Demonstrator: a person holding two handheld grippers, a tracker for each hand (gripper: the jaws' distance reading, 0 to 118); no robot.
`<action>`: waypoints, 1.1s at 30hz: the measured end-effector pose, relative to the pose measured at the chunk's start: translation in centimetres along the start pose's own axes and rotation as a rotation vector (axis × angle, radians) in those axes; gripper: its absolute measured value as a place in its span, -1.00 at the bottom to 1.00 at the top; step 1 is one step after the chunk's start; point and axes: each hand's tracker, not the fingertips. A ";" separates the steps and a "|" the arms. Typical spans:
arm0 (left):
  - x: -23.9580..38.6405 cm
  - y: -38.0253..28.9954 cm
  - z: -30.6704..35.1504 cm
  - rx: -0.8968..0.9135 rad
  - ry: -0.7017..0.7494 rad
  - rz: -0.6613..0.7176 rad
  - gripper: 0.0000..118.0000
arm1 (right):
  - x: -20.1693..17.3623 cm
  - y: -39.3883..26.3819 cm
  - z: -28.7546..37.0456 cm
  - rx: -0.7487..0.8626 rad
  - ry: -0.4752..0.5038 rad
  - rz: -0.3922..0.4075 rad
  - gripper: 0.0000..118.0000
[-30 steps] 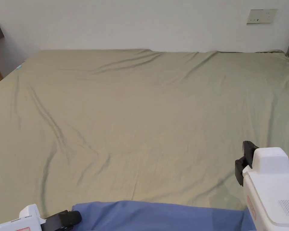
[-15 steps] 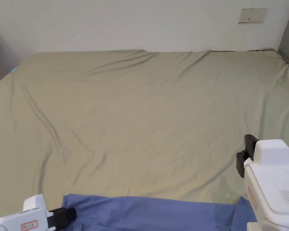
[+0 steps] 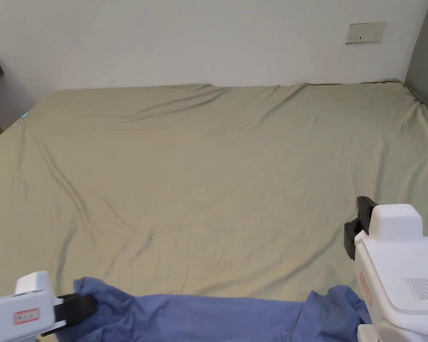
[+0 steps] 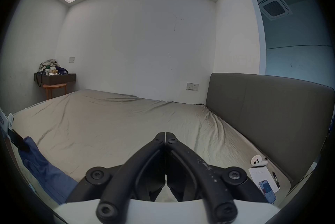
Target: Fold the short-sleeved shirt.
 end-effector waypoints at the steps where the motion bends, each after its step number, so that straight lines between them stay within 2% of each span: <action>1: 1.7 -0.3 -0.6 -0.007 -0.022 -0.021 -0.88 | 0.2 0.0 0.2 0.000 0.000 -0.003 -0.98; 5: 8.6 -1.4 -4.4 -0.079 -0.079 -0.134 -0.88 | 1.2 -0.2 1.0 0.003 -0.009 -0.008 -0.98; 9: 14.2 -3.2 -8.3 -0.151 -0.174 -0.147 -0.88 | 2.6 -0.5 1.7 0.002 -0.023 -0.011 -0.98; 15: 19.1 -5.8 -12.9 -0.231 -0.165 -0.180 -0.86 | 4.7 -0.6 2.2 0.001 -0.062 -0.014 -0.98; 16: 19.3 -6.1 -13.3 -0.233 -0.157 -0.177 -0.70 | 5.0 -0.6 2.3 -0.001 -0.068 -0.014 -0.98; 17: 19.5 -6.3 -13.6 -0.233 -0.144 -0.176 -0.36 | 5.2 -0.7 2.3 -0.001 -0.073 -0.016 -0.98; 18: 19.7 -6.5 -13.7 -0.232 -0.138 -0.170 0.14 | 5.4 -0.7 2.4 -0.002 -0.076 -0.018 -0.98; 19: 19.9 -6.6 -13.6 -0.233 -0.137 -0.167 0.75 | 5.5 -0.7 2.4 -0.003 -0.080 -0.019 -0.98; 20: 19.8 -6.6 -13.4 -0.236 -0.142 -0.165 0.99 | 5.7 -0.8 2.5 -0.004 -0.082 -0.020 -0.98; 21: 19.8 -6.7 -12.9 -0.234 -0.151 -0.162 1.00 | 5.8 -0.8 2.5 -0.005 -0.086 -0.020 -0.98; 23: 19.5 -6.4 -11.7 -0.169 -0.203 -0.154 0.93 | 5.8 -0.9 2.5 -0.007 -0.090 -0.020 -0.98; 26: 18.7 -5.7 -9.3 -0.063 -0.169 -0.155 0.82 | 5.9 -1.1 2.5 -0.014 -0.088 -0.026 -0.98; 27: 18.4 -5.7 -8.3 0.011 -0.147 -0.176 0.75 | 5.8 -1.1 2.5 -0.016 -0.088 -0.026 -0.98; 28: 18.1 -5.6 -7.5 0.085 -0.123 -0.194 0.60 | 5.8 -1.1 2.5 -0.017 -0.087 -0.025 -0.98; 29: 17.8 -5.7 -6.7 0.156 -0.088 -0.218 0.40 | 5.8 -1.1 2.5 -0.016 -0.083 -0.024 -0.98; 30: 17.6 -5.8 -6.0 0.214 -0.043 -0.238 0.12 | 5.7 -1.2 2.4 -0.018 -0.081 -0.022 -0.98; 31: 17.3 -5.9 -5.6 0.259 0.002 -0.250 -0.46 | 5.6 -1.2 2.4 -0.019 -0.079 -0.021 -0.98; 32: 17.1 -6.1 -5.5 0.288 0.035 -0.271 -0.85 | 5.6 -1.2 2.4 -0.017 -0.077 -0.021 -0.98; 33: 16.8 -6.3 -5.5 0.313 0.060 -0.295 -1.00 | 5.6 -1.2 2.4 -0.017 -0.075 -0.021 -0.98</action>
